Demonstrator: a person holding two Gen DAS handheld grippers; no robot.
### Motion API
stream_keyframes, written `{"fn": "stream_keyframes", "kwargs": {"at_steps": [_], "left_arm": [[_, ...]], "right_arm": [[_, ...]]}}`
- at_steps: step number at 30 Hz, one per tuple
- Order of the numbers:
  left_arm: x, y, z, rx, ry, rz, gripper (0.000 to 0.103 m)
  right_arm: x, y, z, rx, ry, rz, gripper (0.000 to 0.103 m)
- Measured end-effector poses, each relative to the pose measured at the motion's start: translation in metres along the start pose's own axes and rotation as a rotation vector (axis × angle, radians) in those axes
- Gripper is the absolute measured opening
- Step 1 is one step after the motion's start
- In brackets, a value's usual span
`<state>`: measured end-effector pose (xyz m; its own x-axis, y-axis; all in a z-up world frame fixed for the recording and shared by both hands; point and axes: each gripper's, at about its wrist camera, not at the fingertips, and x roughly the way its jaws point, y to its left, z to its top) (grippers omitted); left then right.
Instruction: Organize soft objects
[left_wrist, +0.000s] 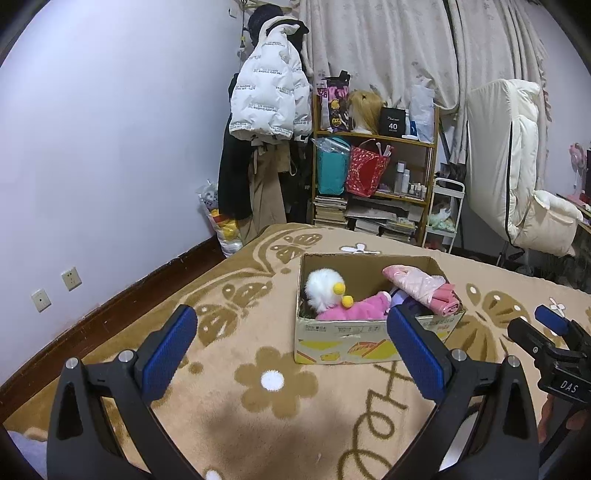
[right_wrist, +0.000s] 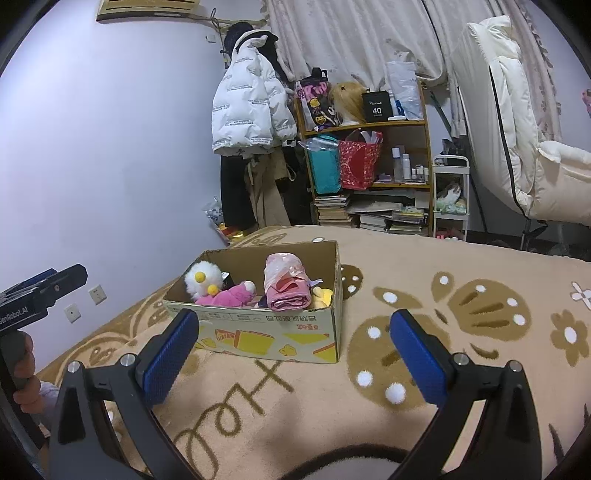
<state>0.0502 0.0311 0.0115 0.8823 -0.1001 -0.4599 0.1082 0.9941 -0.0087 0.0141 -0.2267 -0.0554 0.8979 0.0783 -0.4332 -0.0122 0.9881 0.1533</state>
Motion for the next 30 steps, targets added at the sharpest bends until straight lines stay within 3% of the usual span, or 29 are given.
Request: {"fn": "stream_keyframes", "kwargs": {"at_steps": [30], "left_arm": [[0.0043,0.0021,-0.0023,0.023,0.023,-0.002,0.102]], "right_arm": [[0.0006,0.0049,-0.0034,0.004,0.001,0.004,0.103]]}}
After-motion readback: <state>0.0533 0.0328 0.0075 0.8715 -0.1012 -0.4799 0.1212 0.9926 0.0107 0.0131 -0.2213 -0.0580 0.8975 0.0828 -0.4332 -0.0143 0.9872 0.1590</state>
